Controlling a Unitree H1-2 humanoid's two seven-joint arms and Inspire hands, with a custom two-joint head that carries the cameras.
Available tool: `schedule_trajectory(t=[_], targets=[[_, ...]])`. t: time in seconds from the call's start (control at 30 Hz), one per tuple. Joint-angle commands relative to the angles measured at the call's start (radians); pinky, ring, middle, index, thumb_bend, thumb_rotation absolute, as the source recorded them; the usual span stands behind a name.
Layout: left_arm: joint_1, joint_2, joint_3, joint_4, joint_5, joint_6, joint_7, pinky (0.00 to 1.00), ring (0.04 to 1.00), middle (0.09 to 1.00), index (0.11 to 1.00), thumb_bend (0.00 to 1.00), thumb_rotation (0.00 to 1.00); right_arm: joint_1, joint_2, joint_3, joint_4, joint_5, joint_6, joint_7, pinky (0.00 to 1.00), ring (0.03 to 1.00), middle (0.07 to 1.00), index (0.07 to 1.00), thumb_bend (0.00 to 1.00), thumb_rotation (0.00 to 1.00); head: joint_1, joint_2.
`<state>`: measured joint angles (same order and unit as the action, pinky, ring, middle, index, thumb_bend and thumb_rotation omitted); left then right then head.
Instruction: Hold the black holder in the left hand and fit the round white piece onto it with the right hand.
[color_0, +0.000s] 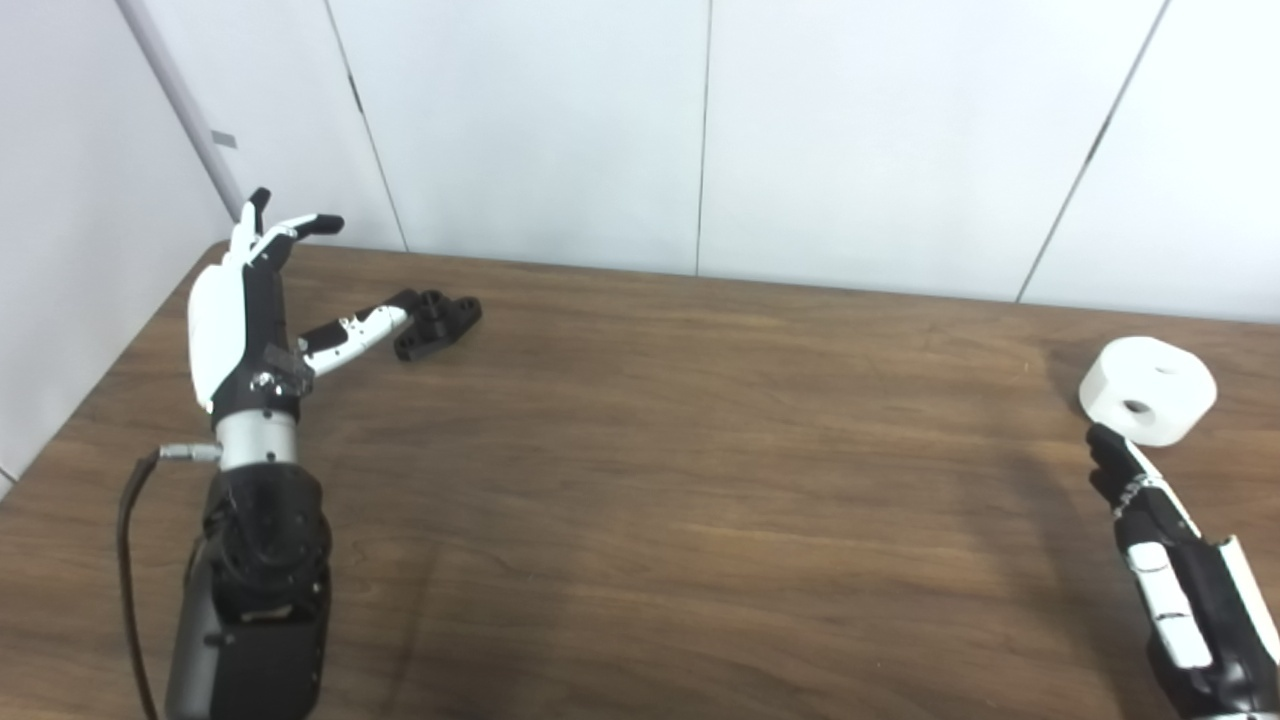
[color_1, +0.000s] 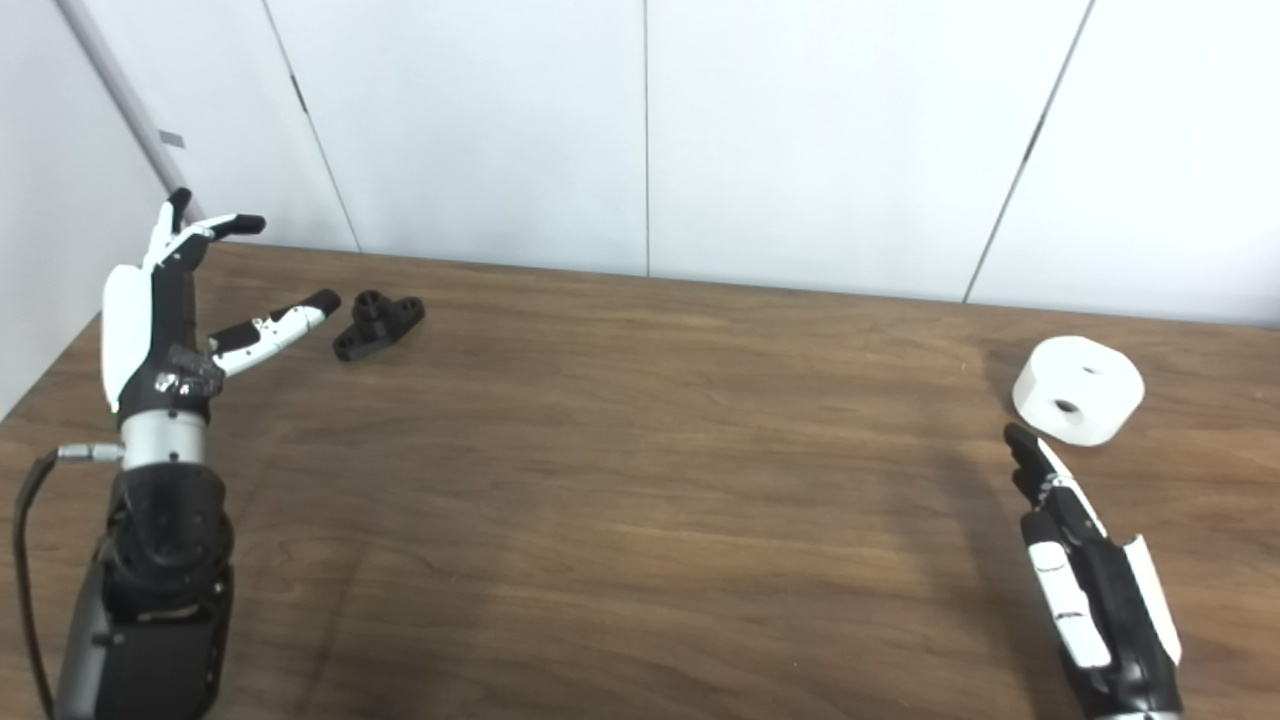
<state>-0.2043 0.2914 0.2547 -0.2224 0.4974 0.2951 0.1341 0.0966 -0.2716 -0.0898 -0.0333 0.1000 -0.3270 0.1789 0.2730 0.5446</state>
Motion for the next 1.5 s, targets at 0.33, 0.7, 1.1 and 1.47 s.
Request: schedule_trajectory(t=[0.33,0.7,1.1,1.47], targets=[[-0.076,0.024,-0.017,0.071,-0.083,0.121,-0.051,1.0,1.0,1.0,0.805,1.0,0.37,0.029,0.012,-0.006,0.098,0.024,-0.024,0.014,0.94,0.947,0.929,0.879,0.24,0.85,0.025,-0.025],[-0.096,0.023,-0.071,0.152,-0.057,0.173,-0.085,1.0,1.0,1.0,0.837,1.0,0.39,0.021,0.012,-0.007,0.111,0.025,-0.028,0.021,0.93,0.948,0.932,0.878,0.23,0.86,0.027,-0.037],[-0.136,0.026,-0.089,0.297,-0.033,0.163,-0.01,1.0,1.0,1.0,0.889,1.0,0.33,0.022,0.01,-0.01,0.121,0.03,-0.038,0.021,0.93,0.95,0.93,0.872,0.26,0.87,0.027,-0.047],[-0.167,0.037,-0.095,0.415,-0.015,0.1,0.163,1.0,1.0,1.0,0.9,1.0,0.33,0.024,0.001,-0.013,0.13,0.055,-0.047,0.032,0.95,0.955,0.931,0.869,0.23,0.85,0.026,-0.056]])
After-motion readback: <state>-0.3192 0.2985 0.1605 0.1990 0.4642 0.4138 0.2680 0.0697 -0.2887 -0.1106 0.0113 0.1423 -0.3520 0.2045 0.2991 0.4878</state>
